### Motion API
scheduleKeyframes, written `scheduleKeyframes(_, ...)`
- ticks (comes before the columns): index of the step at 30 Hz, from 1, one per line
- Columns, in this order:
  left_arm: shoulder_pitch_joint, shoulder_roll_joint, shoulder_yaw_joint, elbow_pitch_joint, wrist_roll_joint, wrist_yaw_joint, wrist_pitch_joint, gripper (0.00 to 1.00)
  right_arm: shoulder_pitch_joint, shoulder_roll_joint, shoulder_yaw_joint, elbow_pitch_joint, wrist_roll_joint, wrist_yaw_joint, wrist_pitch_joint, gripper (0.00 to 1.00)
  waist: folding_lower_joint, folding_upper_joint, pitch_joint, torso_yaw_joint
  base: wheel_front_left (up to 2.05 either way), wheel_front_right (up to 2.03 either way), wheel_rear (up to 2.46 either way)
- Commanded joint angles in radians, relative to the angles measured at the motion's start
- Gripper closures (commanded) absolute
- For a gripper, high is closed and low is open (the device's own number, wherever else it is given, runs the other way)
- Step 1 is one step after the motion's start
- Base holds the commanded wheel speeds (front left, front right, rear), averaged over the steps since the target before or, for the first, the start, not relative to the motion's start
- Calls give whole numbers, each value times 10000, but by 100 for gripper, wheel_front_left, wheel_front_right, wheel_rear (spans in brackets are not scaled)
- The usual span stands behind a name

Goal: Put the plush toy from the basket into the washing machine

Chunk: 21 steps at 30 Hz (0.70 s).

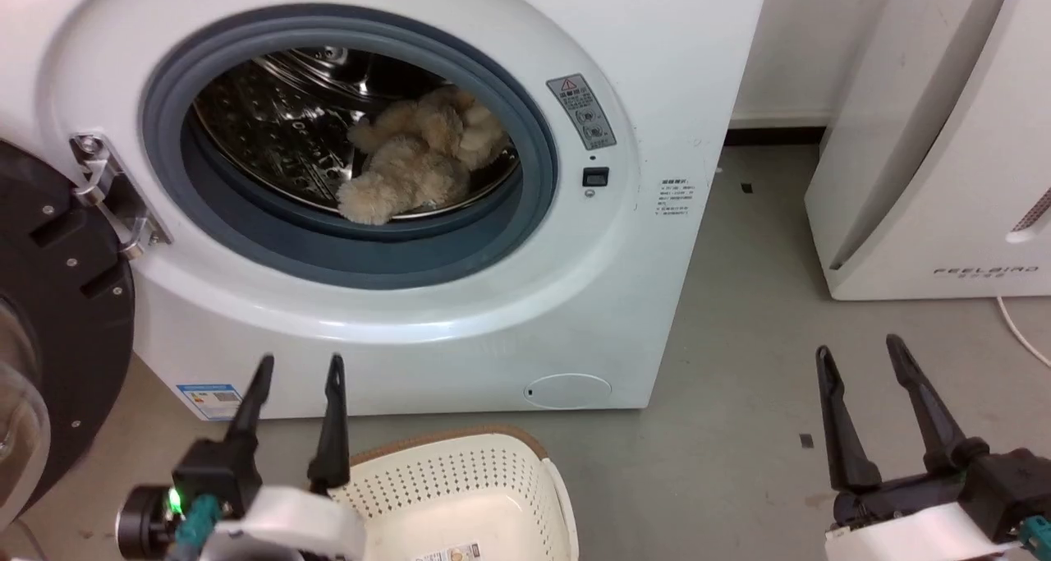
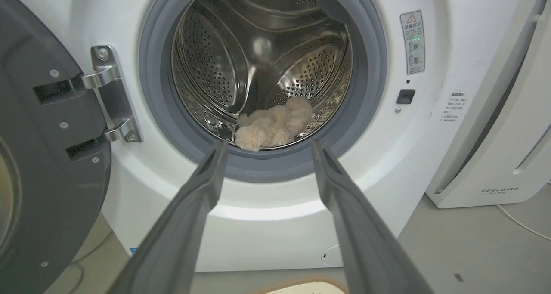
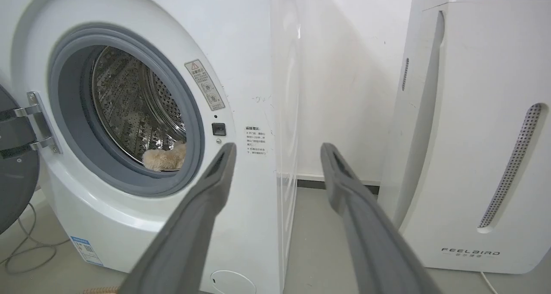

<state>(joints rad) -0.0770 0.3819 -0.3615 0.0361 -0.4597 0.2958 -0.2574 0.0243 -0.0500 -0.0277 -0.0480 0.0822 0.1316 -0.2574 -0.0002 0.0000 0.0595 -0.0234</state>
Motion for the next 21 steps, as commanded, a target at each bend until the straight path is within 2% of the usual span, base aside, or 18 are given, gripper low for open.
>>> scheduleKeyframes(1, 159, -72, 71, -63, 125, -48, -43, 0, 150, -2, -2, 24, 42, -9, -44, 0, 2, 0, -75, 36, 0, 0, 0)
scheduleKeyframes(12, 916, -685, 517, -37, 976, -518, -43, 0, 370, -2, 52, 135, 123, -9, -44, 0, 2, 0, -302, 95, 0, 0, 0)
scheduleKeyframes(13, 825, -668, 515, -33, 956, -533, 2, 100, 274, 0, 42, 100, 74, 0, 2, 100, 2, 0, -305, 95, 0, 0, 0)
scheduleKeyframes(21, 819, -757, 611, -41, 1089, -613, 109, 100, 251, 0, 45, 112, 40, 0, 100, 100, 2, 0, -320, 102, 0, 0, 0)
